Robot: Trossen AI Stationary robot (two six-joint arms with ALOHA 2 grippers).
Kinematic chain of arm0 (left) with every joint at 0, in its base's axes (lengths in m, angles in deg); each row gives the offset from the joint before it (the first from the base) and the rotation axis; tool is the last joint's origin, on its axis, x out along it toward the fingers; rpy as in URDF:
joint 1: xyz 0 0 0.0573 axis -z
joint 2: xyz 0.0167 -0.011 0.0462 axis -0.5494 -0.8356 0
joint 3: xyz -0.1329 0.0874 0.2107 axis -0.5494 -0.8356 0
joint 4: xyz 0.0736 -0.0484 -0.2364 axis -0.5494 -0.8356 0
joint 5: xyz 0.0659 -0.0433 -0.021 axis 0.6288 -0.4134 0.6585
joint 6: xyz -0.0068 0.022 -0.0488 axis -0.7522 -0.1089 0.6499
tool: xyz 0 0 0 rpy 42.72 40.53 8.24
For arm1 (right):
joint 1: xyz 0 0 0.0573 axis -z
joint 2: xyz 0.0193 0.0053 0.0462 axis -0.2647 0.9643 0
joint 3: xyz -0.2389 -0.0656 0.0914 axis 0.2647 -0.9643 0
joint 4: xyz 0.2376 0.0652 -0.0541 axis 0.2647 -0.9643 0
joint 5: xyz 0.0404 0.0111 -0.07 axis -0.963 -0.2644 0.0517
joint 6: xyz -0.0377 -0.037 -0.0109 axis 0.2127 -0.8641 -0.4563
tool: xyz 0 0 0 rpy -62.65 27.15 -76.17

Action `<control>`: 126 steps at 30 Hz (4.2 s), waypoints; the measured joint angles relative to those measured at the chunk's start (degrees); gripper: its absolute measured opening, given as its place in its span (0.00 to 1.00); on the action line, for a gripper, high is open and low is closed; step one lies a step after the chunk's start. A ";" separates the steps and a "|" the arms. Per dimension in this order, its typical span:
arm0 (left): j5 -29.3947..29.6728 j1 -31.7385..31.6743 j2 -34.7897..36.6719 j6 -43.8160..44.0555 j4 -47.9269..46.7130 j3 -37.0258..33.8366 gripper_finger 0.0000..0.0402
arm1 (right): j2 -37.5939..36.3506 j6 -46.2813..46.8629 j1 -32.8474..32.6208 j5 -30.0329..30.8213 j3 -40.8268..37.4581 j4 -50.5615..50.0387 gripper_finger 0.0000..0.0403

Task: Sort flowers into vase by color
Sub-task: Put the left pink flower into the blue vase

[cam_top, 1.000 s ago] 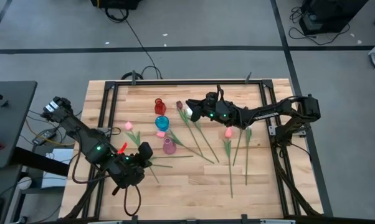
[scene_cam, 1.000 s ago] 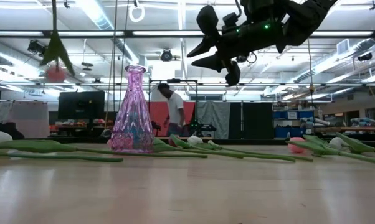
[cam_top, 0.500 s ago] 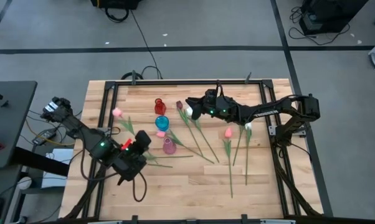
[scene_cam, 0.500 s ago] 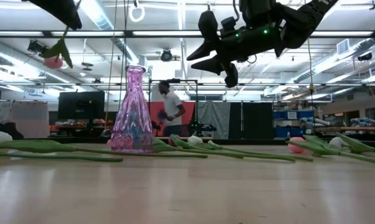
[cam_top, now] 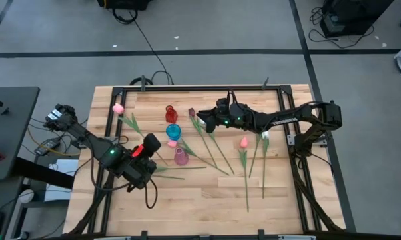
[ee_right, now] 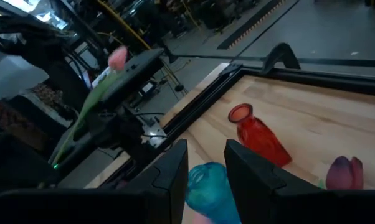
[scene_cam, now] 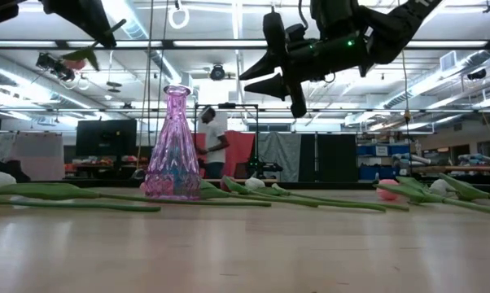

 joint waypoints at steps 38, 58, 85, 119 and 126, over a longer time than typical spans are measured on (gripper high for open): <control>16.19 -1.60 -0.02 -9.33 -7.86 -2.36 0.03 | -1.39 -7.20 1.21 -4.23 15.93 -26.66 0.29; 25.30 -9.17 0.00 -28.32 -8.48 -2.36 0.03 | -14.84 -9.37 -3.63 4.19 12.57 -35.56 0.29; 31.54 -10.91 0.02 -31.48 -14.80 -2.38 0.03 | -14.97 -10.96 -7.27 8.23 6.21 -30.19 0.29; 28.65 -2.10 -4.17 -63.41 28.30 -4.95 0.03 | -15.02 -21.14 -7.26 4.54 6.19 -26.59 0.29; 28.53 -3.99 -4.24 -69.66 32.60 -8.94 0.03 | -15.02 -21.52 -7.25 4.50 6.19 -25.03 0.29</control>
